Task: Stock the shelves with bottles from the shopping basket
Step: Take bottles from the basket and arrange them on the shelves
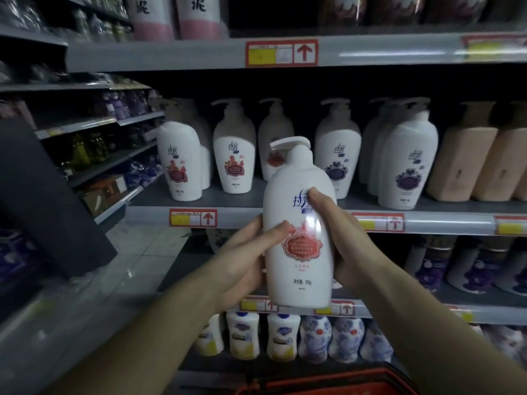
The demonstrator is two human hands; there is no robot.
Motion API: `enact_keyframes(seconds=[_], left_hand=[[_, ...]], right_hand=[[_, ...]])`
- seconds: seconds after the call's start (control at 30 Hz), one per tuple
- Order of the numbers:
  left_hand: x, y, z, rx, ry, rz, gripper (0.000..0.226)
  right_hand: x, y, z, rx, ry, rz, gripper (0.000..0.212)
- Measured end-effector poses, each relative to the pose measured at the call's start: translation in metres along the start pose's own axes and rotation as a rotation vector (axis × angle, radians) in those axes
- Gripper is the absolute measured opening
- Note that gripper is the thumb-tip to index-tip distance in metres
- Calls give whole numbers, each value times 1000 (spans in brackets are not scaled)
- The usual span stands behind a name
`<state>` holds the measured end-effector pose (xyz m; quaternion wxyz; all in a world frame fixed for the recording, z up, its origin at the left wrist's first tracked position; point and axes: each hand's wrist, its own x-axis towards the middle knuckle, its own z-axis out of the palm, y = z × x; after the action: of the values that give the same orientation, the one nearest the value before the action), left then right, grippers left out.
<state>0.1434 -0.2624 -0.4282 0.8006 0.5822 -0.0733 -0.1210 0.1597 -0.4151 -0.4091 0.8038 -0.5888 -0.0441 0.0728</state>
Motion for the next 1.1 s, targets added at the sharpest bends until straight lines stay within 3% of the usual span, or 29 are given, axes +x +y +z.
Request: enact_keyframes(seconds=[0.1,0.27,0.53,0.63,0.73,0.87,1.0,1.1], left_hand=[[15,11,-23,24,52,61,59],[42,38,-65,87,113,158,55],[128,70,-81,271,210,385,47],[161,71,-77,353,251,382,60],[184,57,-74,457,282,383,75],[206,36,-78,529,343,435,61],[221,31,-79,631,384,489,78],[237,23,-81,738,483,488,77]], right_hand=[[25,2,18,-55,-20,-59,35],[73,-2,44,-226,-59,-218,34],[152,-29,55,-123,-28,-425,33],[174,-31,39,-100,-11,-426,25],[187,-26,17,-246,26,-382,36],[205,-18,0,-369,38,-326,50],[223,-15,-2,-366,87,-317,44],[231,-13,-1,-323,114,-331,41]])
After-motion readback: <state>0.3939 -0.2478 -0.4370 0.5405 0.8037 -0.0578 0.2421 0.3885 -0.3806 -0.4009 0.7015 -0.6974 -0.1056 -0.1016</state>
